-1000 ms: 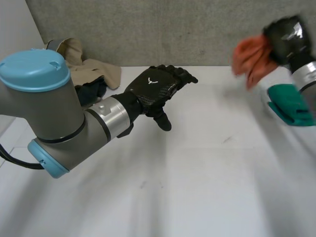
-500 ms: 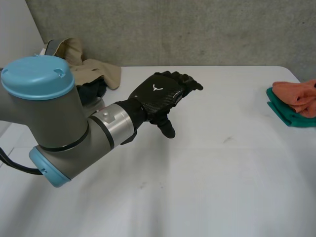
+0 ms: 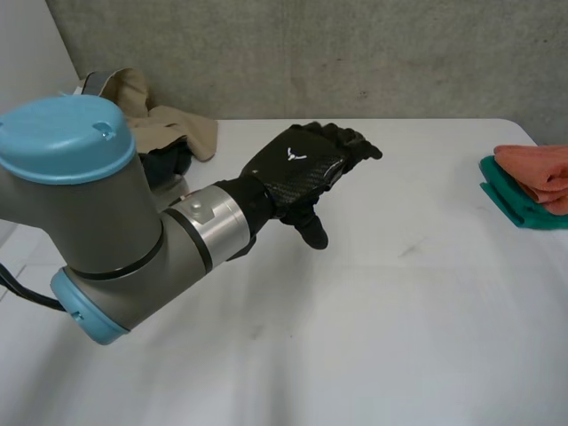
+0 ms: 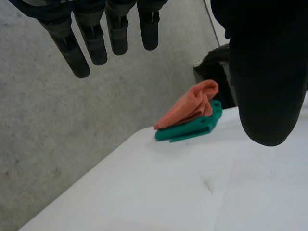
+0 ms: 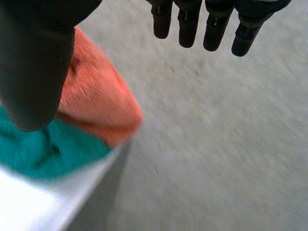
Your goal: Fold the laundry.
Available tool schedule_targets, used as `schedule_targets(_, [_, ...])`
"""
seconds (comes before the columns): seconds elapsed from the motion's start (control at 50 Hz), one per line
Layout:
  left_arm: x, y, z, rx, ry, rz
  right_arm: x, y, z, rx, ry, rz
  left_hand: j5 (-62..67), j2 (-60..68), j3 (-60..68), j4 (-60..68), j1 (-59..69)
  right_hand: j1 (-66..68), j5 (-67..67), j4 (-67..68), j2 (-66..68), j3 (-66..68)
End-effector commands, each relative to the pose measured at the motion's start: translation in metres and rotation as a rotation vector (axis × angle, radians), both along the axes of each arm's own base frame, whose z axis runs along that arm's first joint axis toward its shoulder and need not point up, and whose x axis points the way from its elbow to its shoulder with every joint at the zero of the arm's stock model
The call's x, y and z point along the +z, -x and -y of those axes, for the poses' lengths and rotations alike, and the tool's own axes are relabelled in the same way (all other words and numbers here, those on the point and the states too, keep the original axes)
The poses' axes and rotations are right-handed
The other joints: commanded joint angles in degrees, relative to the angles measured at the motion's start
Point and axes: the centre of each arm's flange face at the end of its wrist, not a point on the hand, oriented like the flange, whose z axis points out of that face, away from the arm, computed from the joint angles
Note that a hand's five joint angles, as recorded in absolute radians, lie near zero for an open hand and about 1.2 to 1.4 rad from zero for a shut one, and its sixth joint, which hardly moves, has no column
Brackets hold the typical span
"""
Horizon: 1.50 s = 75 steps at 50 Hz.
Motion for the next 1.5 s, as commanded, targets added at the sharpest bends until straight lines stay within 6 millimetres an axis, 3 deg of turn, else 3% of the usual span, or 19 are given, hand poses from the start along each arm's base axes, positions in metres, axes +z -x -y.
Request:
schedule_targets(0.02, [0.025,-0.003,-0.003,0.005,0.056,-0.047,0.042,0.039,-0.028,-0.37,-0.119,-0.373,0.2,-0.14,-0.15,-0.09,-0.12,-3.26,-2.73,-2.03,-2.51,-2.23])
schedule_targets(0.1, [0.046,-0.007,0.001,0.042,0.117,-0.095,0.069,0.037,-0.023,-0.487,-0.038,-0.466,0.54,0.2,0.18,0.25,0.21,-3.26,-2.73,-2.03,-2.51,-2.23])
schedule_targets(0.2, [0.074,-0.019,0.016,0.158,0.197,-0.159,0.148,-0.039,-0.025,-0.372,0.301,-0.378,0.54,0.2,0.18,0.25,0.21,-3.26,-2.73,-2.03,-2.51,-2.23])
schedule_targets(0.26, [0.084,-0.034,0.039,0.275,0.244,-0.184,0.162,-0.076,-0.034,-0.284,0.38,-0.319,0.71,0.37,0.35,0.42,0.38,-3.26,-2.73,-2.03,-2.51,-2.23])
schedule_targets(0.32, [0.088,-0.062,0.078,0.427,0.288,-0.188,0.17,-0.139,-0.053,-0.1,0.451,-0.26,0.87,0.54,0.52,0.59,0.55,-3.26,-2.73,-2.03,-2.51,-2.23])
schedule_targets(0.36, [0.083,-0.08,0.102,0.513,0.301,-0.164,0.159,-0.185,-0.071,0.038,0.443,-0.241,0.87,0.54,0.52,0.59,0.55,-3.26,-2.73,-2.03,-2.51,-2.23])
schedule_targets(0.44, [0.052,-0.121,0.157,0.687,0.345,-0.013,0.121,-0.243,-0.103,0.205,0.352,-0.235,0.87,0.54,0.52,0.59,0.55,-3.26,-2.73,-2.03,-2.51,-2.23])
schedule_targets(0.52, [0.007,-0.157,0.209,0.788,0.405,0.167,0.08,-0.282,-0.134,0.312,0.244,-0.295,1.04,0.7,0.69,0.76,0.72,-3.26,-2.73,-2.03,-2.51,-2.23])
schedule_targets(0.6, [-0.05,-0.181,0.254,0.785,0.407,0.272,0.045,-0.301,-0.158,0.375,0.139,-0.371,2.72,2.38,2.36,2.43,2.39,-3.26,-2.73,-2.03,-2.51,-2.23])
schedule_targets(0.68, [-0.088,-0.199,0.284,0.76,0.389,0.281,0.015,-0.301,-0.168,0.371,0.03,-0.409,5.23,4.89,4.87,4.94,4.91,-3.26,-2.73,-2.03,-2.51,-2.23])
schedule_targets(0.84, [-0.127,-0.216,0.318,0.77,0.402,0.28,-0.004,-0.3,-0.18,0.356,-0.055,-0.403,16.15,15.81,15.79,15.86,15.82,-3.26,-2.73,-2.03,-2.51,-2.23])
schedule_targets(0.9, [-0.129,-0.218,0.322,0.776,0.422,0.274,-0.006,-0.299,-0.182,0.357,-0.066,-0.402,31.93,31.59,31.57,31.64,31.61,-3.26,-2.73,-2.03,-2.51,-2.23])
schedule_targets(0.96, [-0.128,-0.218,0.324,0.785,0.468,0.255,-0.007,-0.298,-0.182,0.353,-0.068,-0.402,66.52,66.19,66.17,66.24,66.2,-3.26,-2.73,-2.03,-2.51,-2.23])
schedule_targets(1.04, [-0.117,-0.208,0.317,0.789,0.537,0.221,-0.007,-0.297,-0.181,0.348,-0.068,-0.402,66.62,66.28,66.27,66.34,66.3,-3.26,-2.73,-2.03,-2.51,-2.23])
schedule_targets(1.14, [-0.051,-0.188,0.296,0.78,0.668,0.098,-0.006,-0.297,-0.18,0.346,-0.065,-0.402,66.62,66.28,66.27,66.34,66.3,-3.26,-2.73,-2.03,-2.51,-2.23])
schedule_targets(1.22, [0.035,-0.166,0.26,0.72,0.746,-0.08,-0.006,-0.297,-0.181,0.347,-0.065,-0.402,66.62,66.28,66.27,66.34,66.3,-3.26,-2.73,-2.03,-2.51,-2.23])
schedule_targets(1.3, [0.076,-0.156,0.237,0.673,0.756,-0.186,-0.006,-0.297,-0.181,0.346,-0.066,-0.402,66.62,66.28,66.27,66.34,66.3,-3.26,-2.73,-2.03,-2.51,-2.23])
schedule_targets(1.36, [0.084,-0.146,0.227,0.643,0.747,-0.214,-0.007,-0.297,-0.181,0.345,-0.07,-0.402,66.62,66.28,66.27,66.34,66.3,-3.26,-2.73,-2.03,-2.51,-2.23])
schedule_targets(1.5, [0.065,-0.102,0.193,0.542,0.605,-0.201,-0.007,-0.296,-0.181,0.342,-0.07,-0.402,66.62,66.28,66.27,66.34,66.3,-3.26,-2.73,-2.03,-2.51,-2.23])
